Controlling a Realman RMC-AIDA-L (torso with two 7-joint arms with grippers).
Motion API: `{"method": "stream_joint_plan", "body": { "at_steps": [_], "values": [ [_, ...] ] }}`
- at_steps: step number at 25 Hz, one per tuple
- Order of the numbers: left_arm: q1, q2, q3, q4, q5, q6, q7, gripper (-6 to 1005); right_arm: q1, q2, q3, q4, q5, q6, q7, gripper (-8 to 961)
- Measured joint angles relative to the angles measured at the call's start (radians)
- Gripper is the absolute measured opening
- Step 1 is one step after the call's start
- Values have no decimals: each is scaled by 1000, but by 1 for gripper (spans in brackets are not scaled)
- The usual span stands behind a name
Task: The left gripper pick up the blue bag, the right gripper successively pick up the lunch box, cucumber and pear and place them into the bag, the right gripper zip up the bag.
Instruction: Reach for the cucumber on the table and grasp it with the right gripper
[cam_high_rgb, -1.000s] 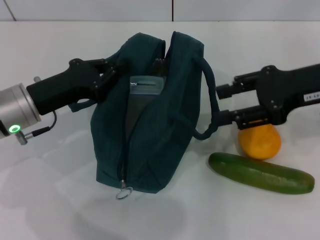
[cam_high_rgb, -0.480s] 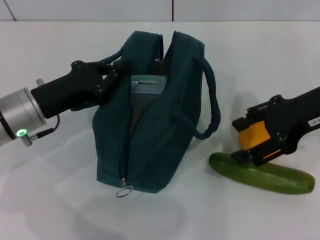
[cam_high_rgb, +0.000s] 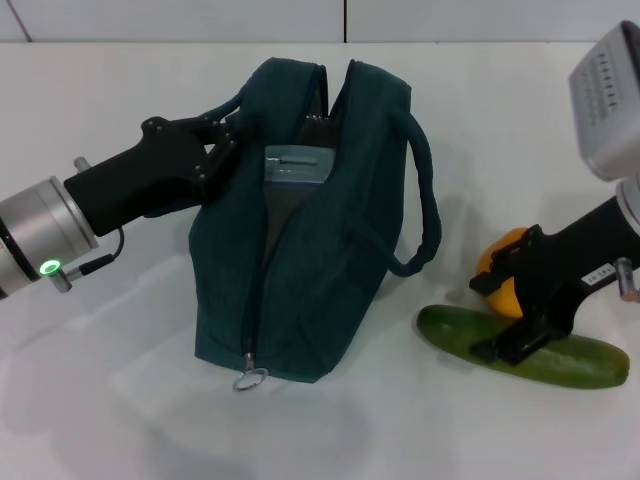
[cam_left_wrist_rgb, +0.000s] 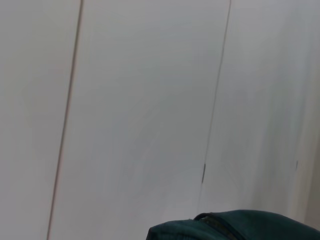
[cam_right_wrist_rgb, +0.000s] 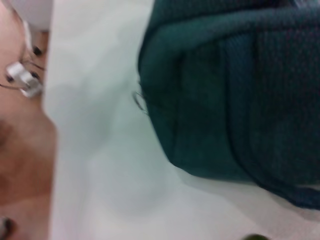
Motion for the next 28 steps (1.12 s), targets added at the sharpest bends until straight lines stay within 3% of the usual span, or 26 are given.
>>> {"method": "stream_joint_plan", "body": {
  "at_steps": [28],
  "values": [
    [-43,1,3,-13,-52,-59,4,43,52,9,-227,53,-108,182,65,797]
  ]
}}
